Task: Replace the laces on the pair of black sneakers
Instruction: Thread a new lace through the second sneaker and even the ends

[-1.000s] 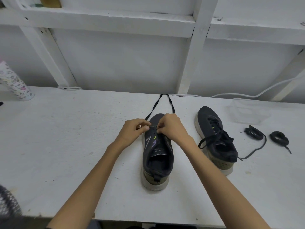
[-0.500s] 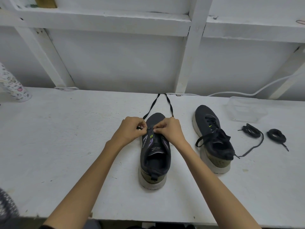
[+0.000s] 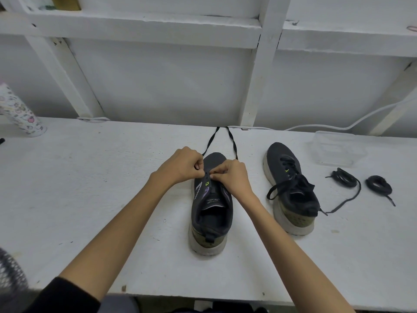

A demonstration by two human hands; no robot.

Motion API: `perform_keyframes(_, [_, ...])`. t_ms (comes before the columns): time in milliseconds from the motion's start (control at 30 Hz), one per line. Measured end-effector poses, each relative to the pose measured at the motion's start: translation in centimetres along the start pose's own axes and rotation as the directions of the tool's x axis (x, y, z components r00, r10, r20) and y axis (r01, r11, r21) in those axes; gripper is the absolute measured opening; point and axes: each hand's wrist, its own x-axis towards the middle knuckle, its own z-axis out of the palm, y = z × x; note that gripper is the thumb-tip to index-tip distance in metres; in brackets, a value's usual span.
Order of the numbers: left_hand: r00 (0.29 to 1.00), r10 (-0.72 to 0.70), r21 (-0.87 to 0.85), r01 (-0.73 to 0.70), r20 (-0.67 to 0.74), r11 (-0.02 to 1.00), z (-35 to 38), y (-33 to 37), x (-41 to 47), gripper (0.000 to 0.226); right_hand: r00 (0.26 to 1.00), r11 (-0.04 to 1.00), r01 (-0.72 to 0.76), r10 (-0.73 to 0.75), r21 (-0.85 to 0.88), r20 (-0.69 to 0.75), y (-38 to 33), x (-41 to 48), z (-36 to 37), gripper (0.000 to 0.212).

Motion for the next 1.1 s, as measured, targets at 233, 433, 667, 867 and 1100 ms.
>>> perform_keyframes(233, [1.000,-0.004,-0.080,0.004,-0.003,0.997,1.0,-0.2,0.2,0.005,1.000,1.000,-0.007,0.007,0.008,-0.016,0.1,-0.1,0.1,0.014])
perform_keyframes(433, [0.997,-0.037,-0.214,0.023,-0.064,0.977,2.5,-0.6,-0.1,0.007,1.000,1.000,-0.020,0.020,-0.007,-0.014,0.3,-0.1,0.2,0.015])
perform_keyframes(667, [0.990,-0.133,-0.368,0.103,-0.055,0.924,4.0,-1.9,-0.8,0.008,1.000,0.966,-0.001,0.000,-0.259,-0.003,-0.2,-0.4,1.1,0.016])
perform_keyframes(867, [0.977,-0.203,-0.476,0.147,-0.067,0.867,4.5,-1.8,-1.1,0.007,0.996,0.897,0.082,-0.083,-0.434,0.016,-0.5,-0.3,1.0,0.020])
perform_keyframes(1100, [0.966,-0.245,-0.333,0.204,-0.085,0.920,4.2,-1.2,-1.0,0.006,0.990,0.832,0.141,-0.125,-0.537,0.067,-0.6,0.1,1.2,0.020])
